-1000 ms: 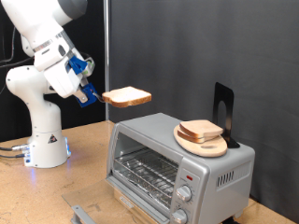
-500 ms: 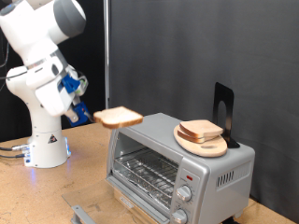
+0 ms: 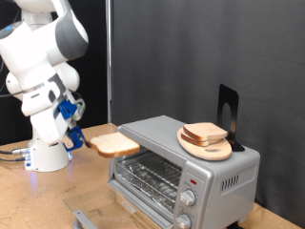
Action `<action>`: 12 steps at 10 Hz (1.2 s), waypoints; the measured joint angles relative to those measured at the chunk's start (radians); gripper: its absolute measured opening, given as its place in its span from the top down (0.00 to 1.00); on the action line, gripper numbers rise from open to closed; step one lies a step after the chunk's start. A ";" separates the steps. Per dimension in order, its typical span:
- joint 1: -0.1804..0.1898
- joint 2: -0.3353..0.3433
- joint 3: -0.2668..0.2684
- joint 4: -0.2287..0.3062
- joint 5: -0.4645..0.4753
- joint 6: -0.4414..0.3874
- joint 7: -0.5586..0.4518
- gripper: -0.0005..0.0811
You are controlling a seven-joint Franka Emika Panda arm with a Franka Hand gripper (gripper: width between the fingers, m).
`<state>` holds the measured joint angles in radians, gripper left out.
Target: Make a piece of toast with the oven
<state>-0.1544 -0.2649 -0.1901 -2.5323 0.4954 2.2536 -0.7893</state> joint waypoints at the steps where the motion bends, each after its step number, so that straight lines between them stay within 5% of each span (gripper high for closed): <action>1: 0.001 0.023 0.001 -0.006 0.003 0.038 -0.016 0.55; 5: 0.013 0.100 0.013 -0.025 0.031 0.140 -0.068 0.55; 12: 0.022 0.117 0.031 -0.033 0.064 0.160 -0.077 0.55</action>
<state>-0.1321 -0.1483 -0.1587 -2.5650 0.5595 2.4137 -0.8665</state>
